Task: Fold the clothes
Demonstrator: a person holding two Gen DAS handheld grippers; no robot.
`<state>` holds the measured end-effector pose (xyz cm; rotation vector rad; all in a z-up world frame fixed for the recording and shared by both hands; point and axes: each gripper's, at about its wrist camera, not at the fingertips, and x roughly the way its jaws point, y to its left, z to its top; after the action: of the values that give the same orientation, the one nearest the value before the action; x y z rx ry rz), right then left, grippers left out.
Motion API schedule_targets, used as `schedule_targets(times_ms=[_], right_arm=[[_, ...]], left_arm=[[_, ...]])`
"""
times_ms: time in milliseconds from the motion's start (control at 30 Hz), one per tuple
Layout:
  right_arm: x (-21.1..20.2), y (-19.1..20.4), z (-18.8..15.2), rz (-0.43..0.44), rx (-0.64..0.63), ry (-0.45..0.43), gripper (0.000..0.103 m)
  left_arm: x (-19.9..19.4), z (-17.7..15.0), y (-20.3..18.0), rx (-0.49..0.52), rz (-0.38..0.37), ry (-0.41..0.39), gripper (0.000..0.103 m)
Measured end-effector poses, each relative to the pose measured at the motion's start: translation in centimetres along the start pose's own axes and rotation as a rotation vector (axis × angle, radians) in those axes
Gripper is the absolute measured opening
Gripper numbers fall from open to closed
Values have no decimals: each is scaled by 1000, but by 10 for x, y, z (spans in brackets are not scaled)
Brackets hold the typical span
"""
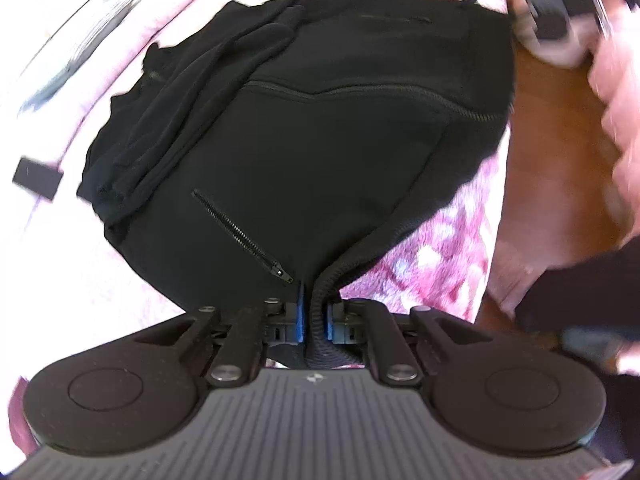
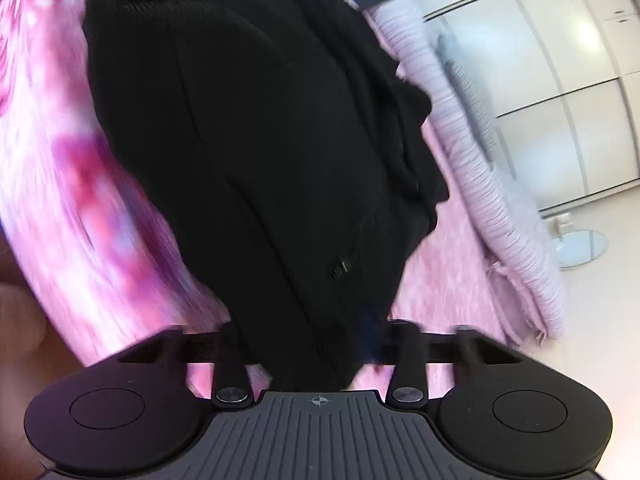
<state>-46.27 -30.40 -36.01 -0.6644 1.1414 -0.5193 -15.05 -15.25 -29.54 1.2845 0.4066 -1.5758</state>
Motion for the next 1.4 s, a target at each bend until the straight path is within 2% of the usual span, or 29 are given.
schedule_targets(times_ms=[33, 167, 367, 567, 667, 733, 867, 967, 1067, 1167, 1267, 1400], right_arm=[[0, -8, 0, 34, 14, 8, 6], [-24, -32, 9, 124, 2, 10, 6], [-84, -45, 9, 227, -66, 6, 5], [-145, -45, 13, 379, -73, 73, 5], [-159, -75, 27, 376, -91, 48, 5], [-157, -109, 43, 339, -108, 9, 5], [-121, -187, 82, 279, -135, -60, 5], [-65, -235, 108, 315, -126, -56, 6], [6, -265, 126, 404, -88, -31, 6], [74, -287, 132, 497, -48, -19, 6], [133, -308, 137, 594, -12, -10, 6], [181, -333, 145, 694, 4, -10, 6]], left_arm=[[-3, 0, 0, 17, 0, -1, 7], [-21, -6, 8, 81, -4, -8, 5], [-68, -23, 13, 92, -42, -22, 4], [-113, -34, -1, 34, -158, 7, 4], [-126, -24, 24, -7, -143, -13, 5], [-127, -3, 63, -27, -81, -45, 5], [-120, 46, 148, -75, 27, -96, 5], [-87, 88, 207, -128, 43, -85, 6], [-31, 123, 245, -172, 34, -24, 6], [24, 144, 269, -188, 26, 53, 6], [66, 149, 287, -201, 3, 120, 6], [95, 149, 309, -239, -20, 159, 5]])
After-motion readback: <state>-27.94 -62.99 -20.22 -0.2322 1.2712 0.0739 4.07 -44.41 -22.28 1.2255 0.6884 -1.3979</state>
